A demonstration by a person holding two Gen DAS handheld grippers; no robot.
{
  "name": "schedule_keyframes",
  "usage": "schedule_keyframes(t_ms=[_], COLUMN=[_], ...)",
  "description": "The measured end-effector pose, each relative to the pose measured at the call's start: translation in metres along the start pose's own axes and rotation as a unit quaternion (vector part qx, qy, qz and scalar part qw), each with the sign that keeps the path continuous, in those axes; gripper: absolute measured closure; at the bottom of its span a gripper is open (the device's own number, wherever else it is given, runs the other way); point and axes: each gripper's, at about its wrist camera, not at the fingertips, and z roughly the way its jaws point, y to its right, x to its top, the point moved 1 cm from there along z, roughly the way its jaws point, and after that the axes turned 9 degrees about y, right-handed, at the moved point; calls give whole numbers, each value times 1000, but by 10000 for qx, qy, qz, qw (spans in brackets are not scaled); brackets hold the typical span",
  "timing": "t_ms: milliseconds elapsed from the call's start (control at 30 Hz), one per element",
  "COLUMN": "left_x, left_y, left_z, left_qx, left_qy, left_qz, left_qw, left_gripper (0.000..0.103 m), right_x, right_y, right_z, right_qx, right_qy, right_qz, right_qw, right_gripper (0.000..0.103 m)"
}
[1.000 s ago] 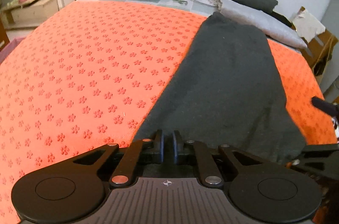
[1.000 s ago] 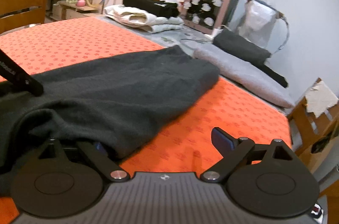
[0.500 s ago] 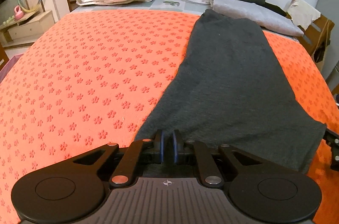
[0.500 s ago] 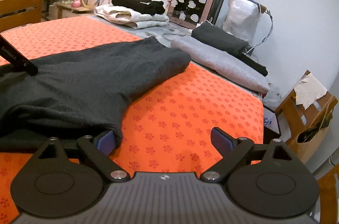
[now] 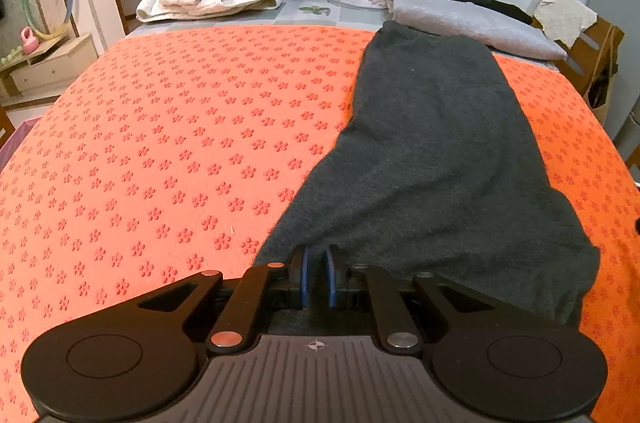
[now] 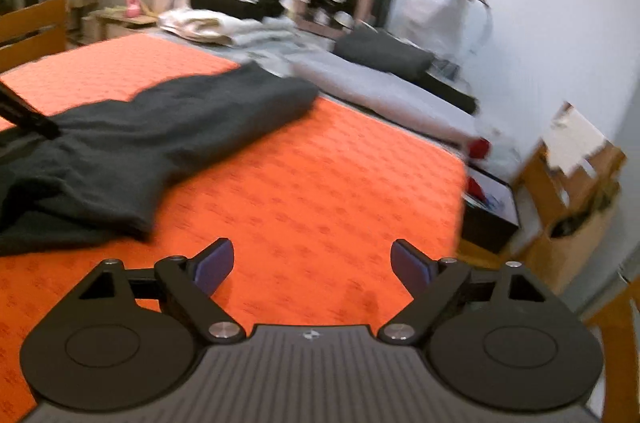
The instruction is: Fold clothes
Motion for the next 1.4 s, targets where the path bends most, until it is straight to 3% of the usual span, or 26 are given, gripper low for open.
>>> schedule_keyframes(t_ms=[167,333,600,1000,1067,1133,1200,1400], left_x=[0,-11,-55,-108,-115,-121,-127,-116], left_y=[4,19,46,58,58,58,57,40], left_z=[-9,-50,-119,-148,-150,-153,-155,-183], left_qx=[-6,-193,-420,-361,-329,-298,-266,-149], left_qy=[2,193,265,222,236,251,266,636], left_qz=[1,253,560,656,682,708,734,389], left_qw=[10000,9993,9972,9969,9968,9967,9966,9971], left_gripper=[83,77,73,73,77,91,98,99], right_x=[-4,0,6,12,12,12,11,12], right_y=[15,11,-6,-29,-32,-35,-39,-47], right_z=[-9,-20,-35,-48,-48,-49,-49,-51], right_qx=[-85,79,549,920,972,1019,1075,1208], right_qy=[-87,-73,-122,-288,-302,-316,-329,-323], right_qz=[-89,-151,-169,-595,-661,-696,-730,-809], right_qw=[9999,9998,9983,9936,9926,9918,9910,9888], right_gripper=[13,13,13,13,13,13,13,13])
